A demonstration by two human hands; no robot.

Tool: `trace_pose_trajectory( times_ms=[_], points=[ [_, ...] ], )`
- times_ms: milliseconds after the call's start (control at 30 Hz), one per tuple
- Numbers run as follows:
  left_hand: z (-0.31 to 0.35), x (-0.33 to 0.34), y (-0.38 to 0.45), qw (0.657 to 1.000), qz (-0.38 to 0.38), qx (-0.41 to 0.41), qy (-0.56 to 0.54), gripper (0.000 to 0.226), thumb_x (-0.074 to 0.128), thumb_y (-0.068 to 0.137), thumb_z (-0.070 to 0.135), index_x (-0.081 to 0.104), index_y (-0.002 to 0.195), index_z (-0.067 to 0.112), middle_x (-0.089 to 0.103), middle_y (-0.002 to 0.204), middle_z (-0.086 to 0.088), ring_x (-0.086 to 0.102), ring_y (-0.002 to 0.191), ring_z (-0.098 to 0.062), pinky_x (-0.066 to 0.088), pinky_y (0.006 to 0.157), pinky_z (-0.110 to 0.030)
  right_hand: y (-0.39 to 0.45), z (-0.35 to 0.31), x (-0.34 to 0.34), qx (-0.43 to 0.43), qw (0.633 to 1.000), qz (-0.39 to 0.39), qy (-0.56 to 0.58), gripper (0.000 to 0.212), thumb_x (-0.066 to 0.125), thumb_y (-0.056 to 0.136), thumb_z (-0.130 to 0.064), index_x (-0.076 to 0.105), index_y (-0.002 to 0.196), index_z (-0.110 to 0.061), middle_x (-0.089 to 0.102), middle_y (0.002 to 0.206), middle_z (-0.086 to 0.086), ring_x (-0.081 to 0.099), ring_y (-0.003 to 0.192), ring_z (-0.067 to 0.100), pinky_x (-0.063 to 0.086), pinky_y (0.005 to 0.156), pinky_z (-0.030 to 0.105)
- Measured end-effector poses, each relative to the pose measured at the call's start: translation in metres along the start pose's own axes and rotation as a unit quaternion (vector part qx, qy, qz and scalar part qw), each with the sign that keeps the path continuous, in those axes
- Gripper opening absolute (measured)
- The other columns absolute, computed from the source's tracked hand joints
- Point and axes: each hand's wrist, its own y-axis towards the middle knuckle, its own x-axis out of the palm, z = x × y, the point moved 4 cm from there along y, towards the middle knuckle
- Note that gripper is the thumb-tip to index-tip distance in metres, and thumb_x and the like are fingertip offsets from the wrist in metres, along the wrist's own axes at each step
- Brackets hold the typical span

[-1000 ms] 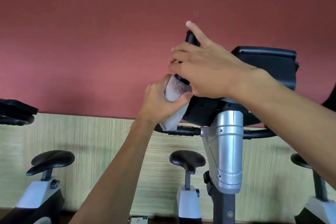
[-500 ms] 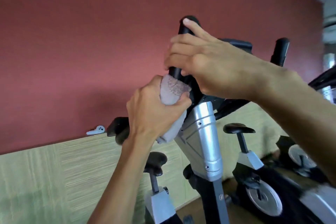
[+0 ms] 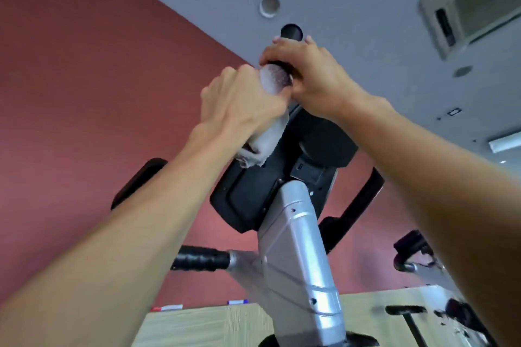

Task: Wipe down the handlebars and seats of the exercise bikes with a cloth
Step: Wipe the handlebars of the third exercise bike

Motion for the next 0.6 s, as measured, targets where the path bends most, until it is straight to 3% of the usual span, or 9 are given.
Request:
trace_pose_trajectory(
  times_ms=[67, 133, 200, 267, 333, 467, 533, 600],
  points=[
    [-0.001, 0.0, -0.015, 0.997, 0.039, 0.05, 0.036, 0.065, 0.051, 0.091, 0.07, 0.058, 0.118, 0.011, 0.066, 0.115, -0.015, 0.062, 0.105, -0.043, 0.035, 0.072, -0.04, -0.006, -0.006, -0.002, 0.022, 0.999, 0.024, -0.007, 0.054, 0.049, 0.081, 0.011, 0.063, 0.129, -0.01, 0.061, 0.138, 0.003, 0.029, 0.151, 0.012, 0.011, 0.105, 0.021],
    [-0.012, 0.002, -0.036, 0.99, 0.091, 0.083, 0.071, 0.062, 0.052, 0.094, 0.067, 0.051, 0.124, 0.013, 0.066, 0.117, -0.01, 0.066, 0.103, -0.041, 0.034, 0.068, -0.039, -0.01, -0.012, -0.002, 0.031, 0.999, 0.019, -0.034, 0.066, 0.045, 0.082, 0.017, 0.056, 0.141, -0.01, 0.053, 0.15, 0.0, 0.023, 0.154, 0.014, 0.011, 0.119, 0.034],
    [-0.032, 0.005, -0.057, 0.984, 0.144, 0.081, 0.072, 0.059, 0.057, 0.092, 0.066, 0.052, 0.117, 0.012, 0.067, 0.105, -0.008, 0.069, 0.089, -0.038, 0.034, 0.062, -0.037, -0.014, -0.017, -0.002, 0.03, 0.997, -0.011, -0.068, 0.072, 0.044, 0.082, 0.019, 0.049, 0.148, -0.009, 0.045, 0.157, -0.002, 0.019, 0.156, 0.015, 0.009, 0.125, 0.044],
    [-0.045, 0.011, -0.072, 0.977, 0.165, 0.065, 0.12, 0.056, 0.065, 0.087, 0.065, 0.053, 0.101, 0.012, 0.065, 0.086, -0.005, 0.068, 0.071, -0.031, 0.031, 0.056, -0.032, -0.018, -0.018, -0.004, 0.03, 0.996, -0.031, -0.084, 0.074, 0.042, 0.084, 0.019, 0.043, 0.153, -0.01, 0.038, 0.162, -0.003, 0.018, 0.156, 0.014, 0.01, 0.127, 0.044],
    [-0.047, 0.012, -0.076, 0.967, 0.18, 0.039, 0.175, 0.055, 0.069, 0.084, 0.066, 0.054, 0.095, 0.015, 0.063, 0.08, -0.001, 0.066, 0.065, -0.023, 0.028, 0.054, -0.029, -0.021, -0.021, -0.004, 0.029, 0.995, -0.029, -0.087, 0.072, 0.042, 0.088, 0.017, 0.043, 0.154, -0.011, 0.036, 0.163, -0.004, 0.021, 0.155, 0.015, 0.016, 0.126, 0.041],
    [-0.022, 0.01, -0.052, 0.973, 0.159, 0.072, 0.148, 0.056, 0.055, 0.094, 0.067, 0.053, 0.113, 0.014, 0.067, 0.104, -0.004, 0.071, 0.089, -0.025, 0.033, 0.062, -0.033, -0.021, -0.023, -0.003, 0.023, 0.995, 0.038, -0.091, 0.047, 0.05, 0.099, 0.004, 0.057, 0.143, -0.008, 0.053, 0.152, 0.0, 0.043, 0.144, 0.024, 0.029, 0.114, 0.026],
    [-0.012, 0.01, -0.042, 0.972, 0.16, 0.093, 0.145, 0.055, 0.052, 0.096, 0.064, 0.051, 0.118, 0.014, 0.066, 0.109, -0.005, 0.07, 0.095, -0.024, 0.033, 0.064, -0.033, -0.021, -0.024, -0.001, 0.026, 0.994, 0.047, -0.097, 0.044, 0.052, 0.098, 0.004, 0.061, 0.139, -0.007, 0.059, 0.146, 0.002, 0.049, 0.139, 0.026, 0.031, 0.111, 0.026],
    [-0.01, 0.012, -0.042, 0.965, 0.179, 0.107, 0.162, 0.056, 0.058, 0.094, 0.062, 0.054, 0.119, 0.012, 0.067, 0.103, -0.004, 0.071, 0.088, -0.022, 0.034, 0.06, -0.032, -0.021, -0.025, 0.0, 0.031, 0.993, 0.053, -0.102, 0.044, 0.052, 0.097, 0.005, 0.062, 0.138, -0.007, 0.061, 0.144, 0.002, 0.05, 0.138, 0.027, 0.032, 0.116, 0.032]
  ],
)
